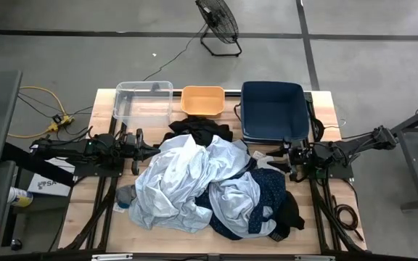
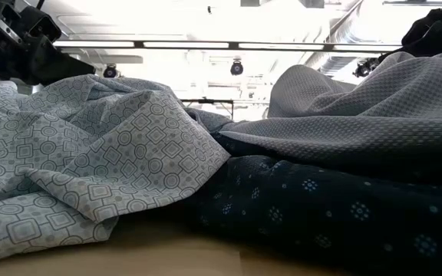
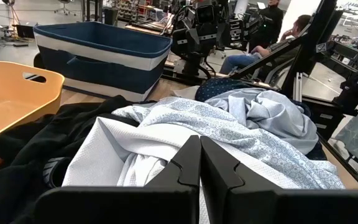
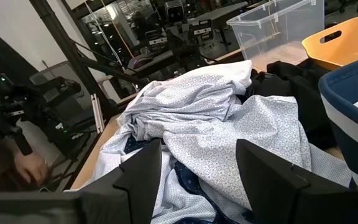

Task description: Pick & Place Cloths

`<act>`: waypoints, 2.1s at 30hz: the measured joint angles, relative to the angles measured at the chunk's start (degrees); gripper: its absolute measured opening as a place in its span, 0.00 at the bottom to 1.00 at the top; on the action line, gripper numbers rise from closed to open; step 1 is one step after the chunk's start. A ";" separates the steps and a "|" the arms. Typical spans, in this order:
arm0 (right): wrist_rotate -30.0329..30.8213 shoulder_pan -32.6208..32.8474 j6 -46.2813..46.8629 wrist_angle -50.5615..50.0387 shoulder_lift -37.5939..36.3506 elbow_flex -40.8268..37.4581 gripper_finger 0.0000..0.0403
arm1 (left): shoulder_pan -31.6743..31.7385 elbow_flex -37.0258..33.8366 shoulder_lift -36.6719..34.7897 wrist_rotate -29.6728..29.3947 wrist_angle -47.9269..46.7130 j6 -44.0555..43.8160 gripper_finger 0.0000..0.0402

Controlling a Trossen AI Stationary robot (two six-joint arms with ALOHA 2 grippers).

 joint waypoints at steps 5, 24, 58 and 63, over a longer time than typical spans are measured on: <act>-0.01 -0.01 -0.02 0.00 0.02 -0.01 0.49 | 0.00 0.01 0.01 -0.01 -0.01 0.00 0.00; 0.02 0.01 0.00 0.00 0.00 -0.01 0.49 | 0.00 0.01 0.01 -0.01 -0.01 0.00 0.00; -12.33 0.08 17.51 -3.00 12.31 11.41 0.49 | 0.00 0.02 0.02 0.00 -0.02 0.02 0.00; -17.23 0.08 16.05 -8.29 20.37 19.03 0.49 | 0.00 0.00 0.00 -0.02 0.00 0.02 0.00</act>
